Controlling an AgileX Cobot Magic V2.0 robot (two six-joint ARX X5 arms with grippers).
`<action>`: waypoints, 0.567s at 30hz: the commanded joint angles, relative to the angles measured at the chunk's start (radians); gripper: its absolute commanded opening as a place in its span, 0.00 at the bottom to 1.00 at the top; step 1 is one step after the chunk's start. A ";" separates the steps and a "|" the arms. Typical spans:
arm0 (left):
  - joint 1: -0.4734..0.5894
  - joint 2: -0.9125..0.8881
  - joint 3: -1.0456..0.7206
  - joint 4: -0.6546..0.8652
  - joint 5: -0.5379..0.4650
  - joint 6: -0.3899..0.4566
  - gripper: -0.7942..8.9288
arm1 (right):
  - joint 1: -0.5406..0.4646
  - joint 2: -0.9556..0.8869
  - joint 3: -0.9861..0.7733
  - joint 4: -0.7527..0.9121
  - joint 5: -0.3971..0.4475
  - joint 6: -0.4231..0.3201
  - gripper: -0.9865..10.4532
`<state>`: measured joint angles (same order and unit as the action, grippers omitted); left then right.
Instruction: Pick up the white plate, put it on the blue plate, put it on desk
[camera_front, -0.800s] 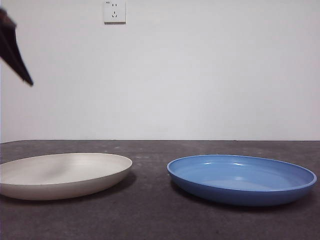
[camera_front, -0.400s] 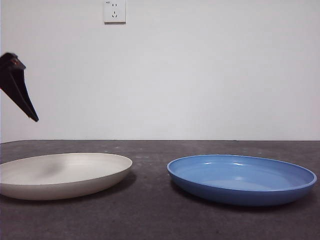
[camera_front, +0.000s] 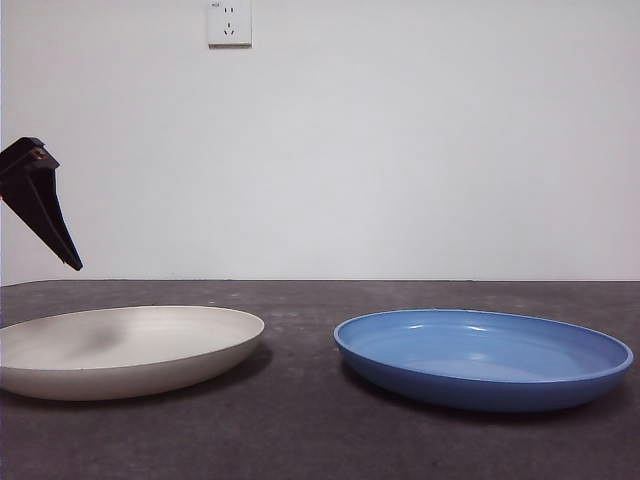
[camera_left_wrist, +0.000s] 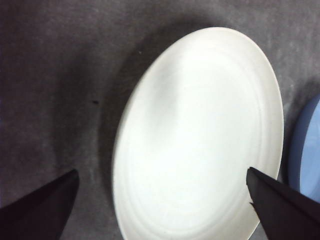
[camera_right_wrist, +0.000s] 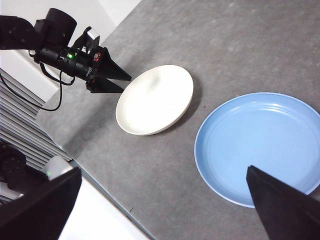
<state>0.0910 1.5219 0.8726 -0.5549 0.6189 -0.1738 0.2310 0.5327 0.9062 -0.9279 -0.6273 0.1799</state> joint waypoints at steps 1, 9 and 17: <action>-0.007 0.032 0.018 0.008 0.002 0.013 0.66 | 0.005 0.006 0.011 0.007 -0.001 -0.002 0.58; -0.029 0.063 0.018 0.021 0.002 0.027 0.54 | 0.005 0.006 0.011 0.007 -0.002 -0.002 0.58; -0.034 0.063 0.018 0.007 -0.091 0.028 0.40 | 0.005 0.006 0.011 0.006 -0.002 -0.001 0.58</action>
<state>0.0601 1.5703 0.8742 -0.5499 0.5335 -0.1658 0.2310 0.5327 0.9058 -0.9279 -0.6273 0.1799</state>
